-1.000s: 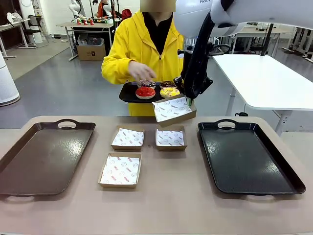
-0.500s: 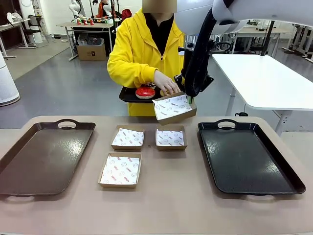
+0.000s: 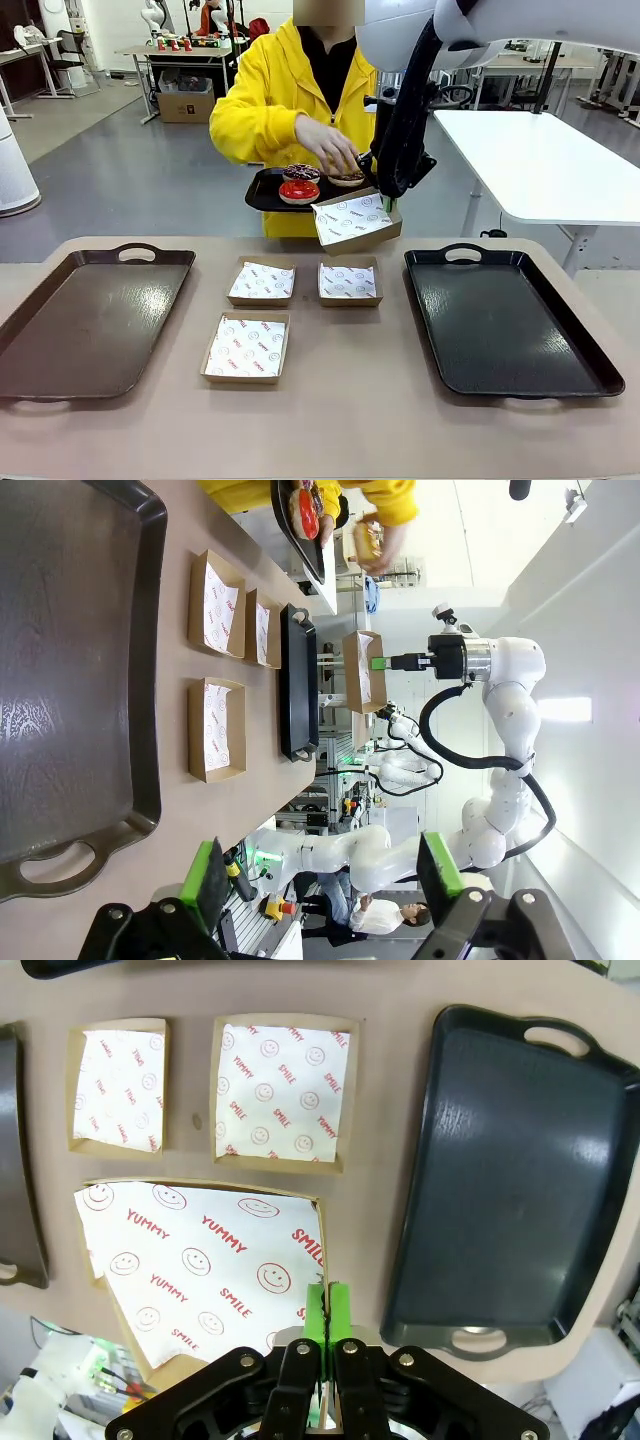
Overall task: Individually package the donuts and arrange them on the tray.
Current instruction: Place the picked Paper togo box on the Handle tray while simultaneously picking up another Paper togo box from the table with the other hand.
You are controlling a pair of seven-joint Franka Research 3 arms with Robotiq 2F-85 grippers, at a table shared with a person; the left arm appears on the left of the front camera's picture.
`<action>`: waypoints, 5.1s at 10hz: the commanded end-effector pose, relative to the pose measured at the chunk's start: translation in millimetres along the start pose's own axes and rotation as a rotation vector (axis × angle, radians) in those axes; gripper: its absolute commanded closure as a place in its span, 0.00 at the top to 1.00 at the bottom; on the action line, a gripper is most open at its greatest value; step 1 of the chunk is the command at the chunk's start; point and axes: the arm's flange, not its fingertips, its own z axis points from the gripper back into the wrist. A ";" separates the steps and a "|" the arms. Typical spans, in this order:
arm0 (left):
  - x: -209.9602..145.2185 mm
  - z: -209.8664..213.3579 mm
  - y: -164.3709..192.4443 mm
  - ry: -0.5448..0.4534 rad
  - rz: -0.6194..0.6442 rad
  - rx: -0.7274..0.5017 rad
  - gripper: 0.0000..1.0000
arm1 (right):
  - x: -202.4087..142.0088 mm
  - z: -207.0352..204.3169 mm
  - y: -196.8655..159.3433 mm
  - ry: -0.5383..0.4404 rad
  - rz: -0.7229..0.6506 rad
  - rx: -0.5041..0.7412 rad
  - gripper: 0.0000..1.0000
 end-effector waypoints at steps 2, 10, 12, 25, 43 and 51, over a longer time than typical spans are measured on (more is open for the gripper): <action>1.0 0.2 -0.8 -0.021 -0.006 -0.005 1.00 | -0.9 0.8 -1.0 -0.006 -0.006 0.001 0.00; 1.0 0.2 -0.8 -0.021 -0.006 -0.005 1.00 | -0.9 0.8 -1.0 -0.006 -0.006 0.001 0.00; 1.0 0.2 -0.8 -0.021 -0.006 -0.005 1.00 | -0.9 0.8 -1.0 -0.006 -0.006 0.001 0.00; 3.2 -143.1 -137.2 0.129 -0.048 0.581 1.00 | -76.6 3.4 -153.7 -0.035 0.046 -0.040 0.01; -34.3 -403.5 -65.2 0.130 -0.207 1.233 1.00 | -133.7 -55.9 -224.5 0.018 -0.167 0.067 0.01; -33.1 -413.1 -54.9 0.085 -0.169 1.254 1.00 | -138.9 -68.1 -226.4 0.033 -0.164 0.064 0.01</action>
